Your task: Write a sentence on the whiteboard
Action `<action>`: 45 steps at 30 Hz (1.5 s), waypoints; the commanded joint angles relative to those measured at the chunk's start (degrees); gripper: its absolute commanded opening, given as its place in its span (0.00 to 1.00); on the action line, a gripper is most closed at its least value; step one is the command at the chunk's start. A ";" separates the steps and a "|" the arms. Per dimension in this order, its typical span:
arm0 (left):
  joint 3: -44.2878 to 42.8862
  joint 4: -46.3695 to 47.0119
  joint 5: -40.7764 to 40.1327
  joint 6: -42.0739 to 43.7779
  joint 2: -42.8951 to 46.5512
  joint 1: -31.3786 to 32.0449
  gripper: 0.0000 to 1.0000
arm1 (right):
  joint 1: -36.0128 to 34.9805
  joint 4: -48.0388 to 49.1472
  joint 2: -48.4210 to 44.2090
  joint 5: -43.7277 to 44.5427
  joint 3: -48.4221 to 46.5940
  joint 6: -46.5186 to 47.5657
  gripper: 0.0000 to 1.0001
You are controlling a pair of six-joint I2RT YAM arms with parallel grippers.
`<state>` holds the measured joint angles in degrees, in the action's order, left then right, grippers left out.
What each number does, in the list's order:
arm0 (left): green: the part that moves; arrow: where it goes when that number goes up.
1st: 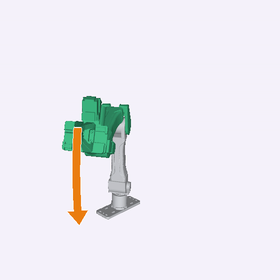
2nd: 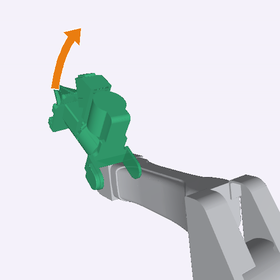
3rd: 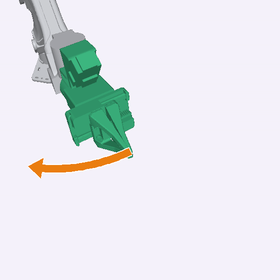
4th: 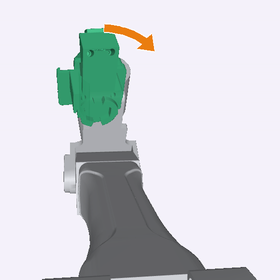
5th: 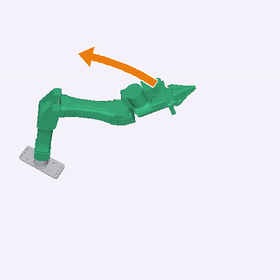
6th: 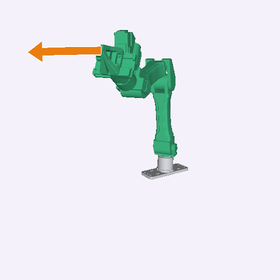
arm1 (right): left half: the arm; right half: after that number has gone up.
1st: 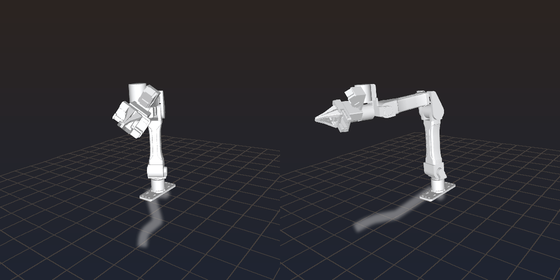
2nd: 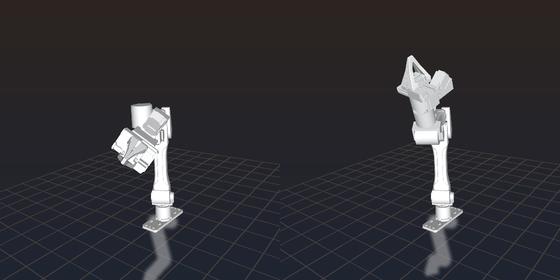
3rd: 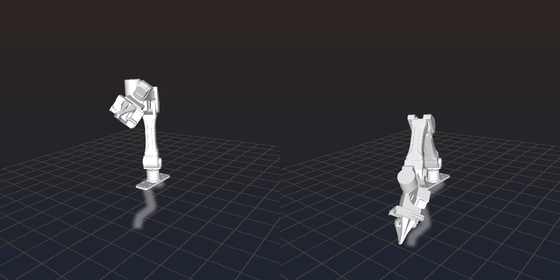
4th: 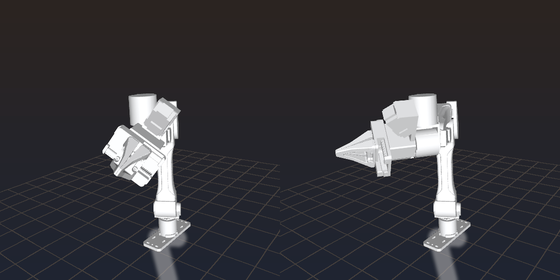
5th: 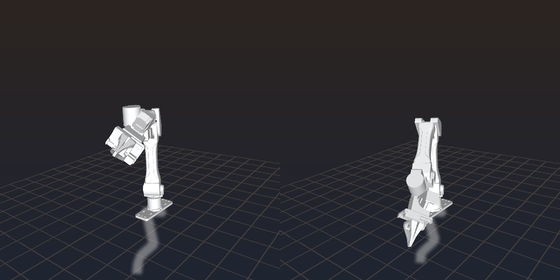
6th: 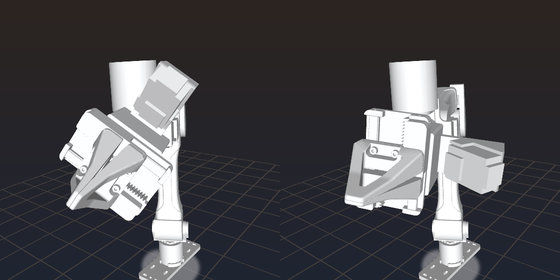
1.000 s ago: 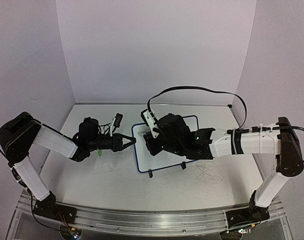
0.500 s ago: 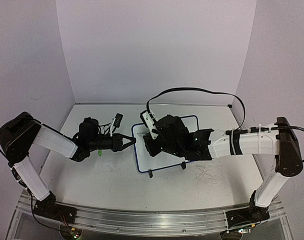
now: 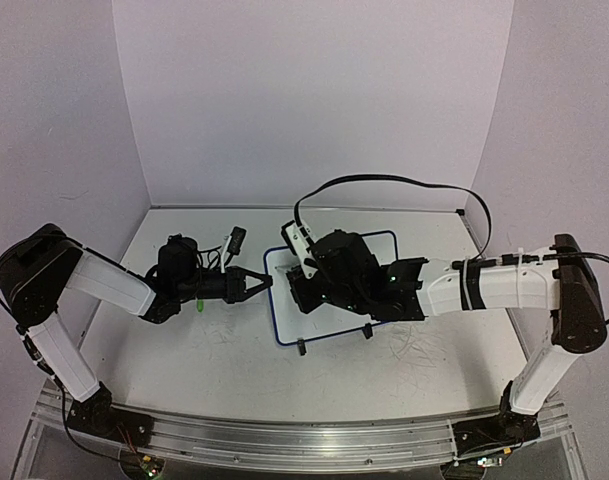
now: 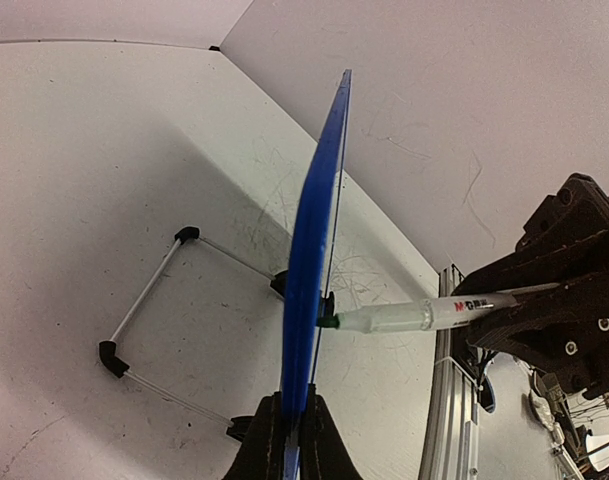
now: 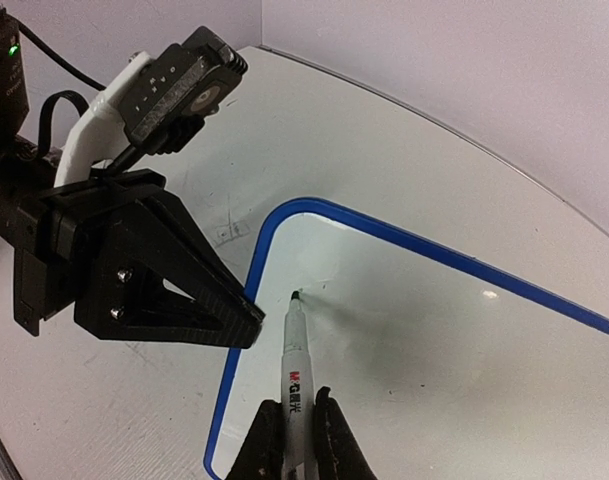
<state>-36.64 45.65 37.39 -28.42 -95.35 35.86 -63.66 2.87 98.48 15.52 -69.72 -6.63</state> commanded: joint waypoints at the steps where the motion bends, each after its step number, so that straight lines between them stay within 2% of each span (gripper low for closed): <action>1: -0.49 1.91 1.21 -0.14 0.50 0.79 0.00 | 0.00 -0.37 -0.55 -0.33 0.49 -1.42 0.00; 27: -0.27 1.90 1.07 -0.14 0.91 0.79 0.00 | 0.00 -0.21 -1.66 -2.16 4.17 -4.88 0.00; 36: -0.48 1.90 1.06 -0.23 0.34 0.79 0.00 | 0.48 5.20 -8.41 -2.57 5.55 -3.03 0.00; 45: -0.47 1.91 1.20 -0.25 0.57 0.79 0.00 | 0.82 5.48 -4.99 -3.16 2.55 -2.07 0.00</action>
<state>-36.64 45.69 36.96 -28.43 -95.35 36.01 -62.96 6.46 92.25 12.09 -64.42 -9.66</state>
